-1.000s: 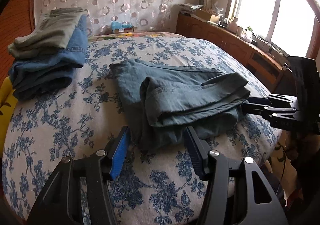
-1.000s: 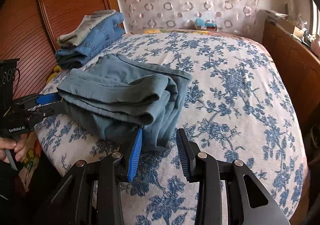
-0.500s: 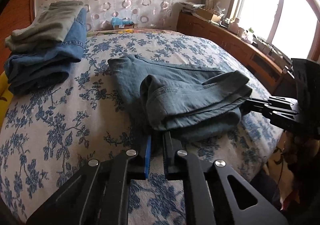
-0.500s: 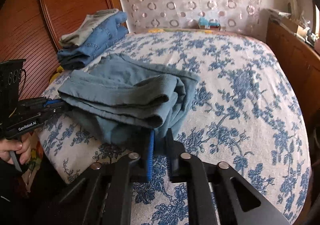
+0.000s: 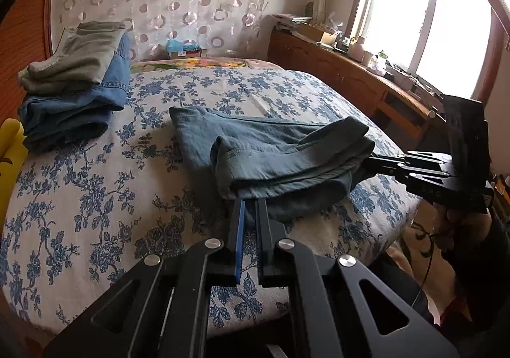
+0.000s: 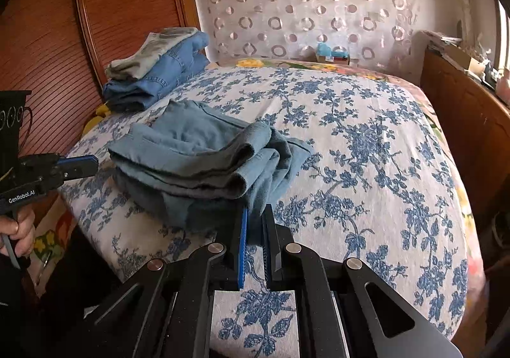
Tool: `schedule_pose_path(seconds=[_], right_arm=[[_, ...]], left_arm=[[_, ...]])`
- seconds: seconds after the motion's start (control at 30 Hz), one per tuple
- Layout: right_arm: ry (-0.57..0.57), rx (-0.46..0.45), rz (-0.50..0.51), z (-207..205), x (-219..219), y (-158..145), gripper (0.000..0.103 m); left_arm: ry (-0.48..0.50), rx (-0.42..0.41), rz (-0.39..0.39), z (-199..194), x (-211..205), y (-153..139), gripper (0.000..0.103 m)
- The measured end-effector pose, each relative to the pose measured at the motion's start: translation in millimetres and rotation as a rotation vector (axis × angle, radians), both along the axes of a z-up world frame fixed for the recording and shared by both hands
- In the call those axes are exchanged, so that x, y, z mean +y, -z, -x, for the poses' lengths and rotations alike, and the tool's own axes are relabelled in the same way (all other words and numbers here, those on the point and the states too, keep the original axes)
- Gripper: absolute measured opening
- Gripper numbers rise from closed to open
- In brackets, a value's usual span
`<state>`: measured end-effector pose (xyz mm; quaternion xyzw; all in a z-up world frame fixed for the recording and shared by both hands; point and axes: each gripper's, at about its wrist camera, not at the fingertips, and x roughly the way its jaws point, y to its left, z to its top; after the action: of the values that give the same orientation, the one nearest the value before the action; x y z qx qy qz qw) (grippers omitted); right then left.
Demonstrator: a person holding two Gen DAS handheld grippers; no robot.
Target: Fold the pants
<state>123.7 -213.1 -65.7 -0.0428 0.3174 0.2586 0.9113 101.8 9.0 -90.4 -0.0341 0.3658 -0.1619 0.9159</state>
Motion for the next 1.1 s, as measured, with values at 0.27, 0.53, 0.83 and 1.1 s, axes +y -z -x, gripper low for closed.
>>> schedule_pose_path(seconds=[0.27, 0.53, 0.83, 1.1], right_arm=[[0.009, 0.019, 0.020, -7.5, 4.0, 2.9, 0.011], [-0.012, 0.001, 0.047, -3.5, 5.0, -2.3, 0.032], [-0.057, 0.026, 0.154, -25.9, 27.1, 5.0, 0.033], [-0.040, 0.014, 0.151, -62.0, 39.4, -17.7, 0.033]], left_arm=[[-0.015, 0.023, -0.013, -7.4, 1.7, 8.3, 0.036], [-0.005, 0.039, -0.029, -16.8, -1.6, 17.4, 0.048], [-0.012, 0.052, -0.064, -41.5, -1.4, 18.9, 0.048], [-0.042, 0.020, -0.049, -72.4, 4.6, 5.9, 0.048]])
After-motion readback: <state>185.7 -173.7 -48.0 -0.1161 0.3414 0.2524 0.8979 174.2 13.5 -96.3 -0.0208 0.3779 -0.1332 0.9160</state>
